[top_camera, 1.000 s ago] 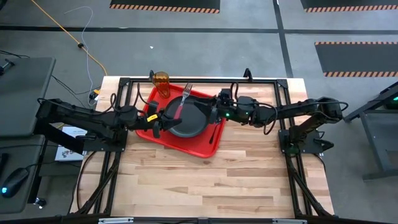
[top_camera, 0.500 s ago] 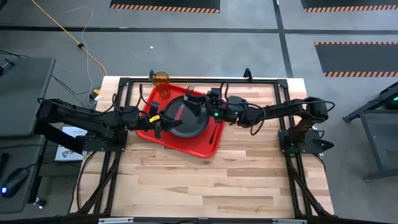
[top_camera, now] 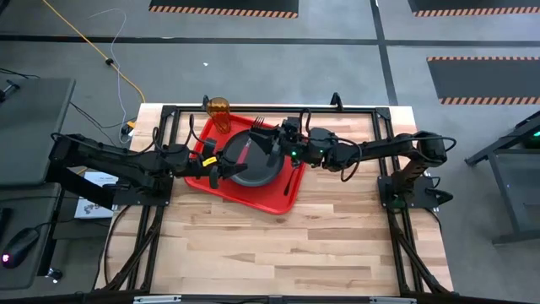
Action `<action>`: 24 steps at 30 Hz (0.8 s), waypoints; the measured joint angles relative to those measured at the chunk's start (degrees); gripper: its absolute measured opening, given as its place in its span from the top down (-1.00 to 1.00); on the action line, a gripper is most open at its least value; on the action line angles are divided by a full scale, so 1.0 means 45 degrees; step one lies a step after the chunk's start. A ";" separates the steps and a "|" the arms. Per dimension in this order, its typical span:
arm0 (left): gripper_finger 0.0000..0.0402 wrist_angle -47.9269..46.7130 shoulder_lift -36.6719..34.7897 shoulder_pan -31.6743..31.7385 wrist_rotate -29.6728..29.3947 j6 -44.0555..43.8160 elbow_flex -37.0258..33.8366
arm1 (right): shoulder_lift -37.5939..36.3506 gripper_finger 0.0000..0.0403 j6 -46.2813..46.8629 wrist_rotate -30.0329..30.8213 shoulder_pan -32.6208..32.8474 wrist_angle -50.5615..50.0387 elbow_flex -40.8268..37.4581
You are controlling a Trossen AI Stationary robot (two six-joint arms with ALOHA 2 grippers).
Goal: Pick and place plate/cup/fork/spoon on tray
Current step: Put the pink fork on the red serving tray
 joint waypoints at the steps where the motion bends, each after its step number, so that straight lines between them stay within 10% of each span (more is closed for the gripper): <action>1: 0.92 -0.0004 0.0000 0.0000 -0.0002 0.0000 0.0000 | 0.0000 0.49 0.0012 0.0013 0.0000 -0.0011 0.0000; 8: 0.92 0.0001 -0.0005 0.0000 0.0047 0.0055 0.0000 | 0.0000 0.95 -0.0235 -0.0193 -0.0019 0.0029 -0.0005; 24: 0.51 -0.0226 -0.0618 0.0876 0.1459 -0.0432 -0.0010 | -0.1918 0.99 -0.1070 -0.1140 -0.0513 -0.4135 -0.0005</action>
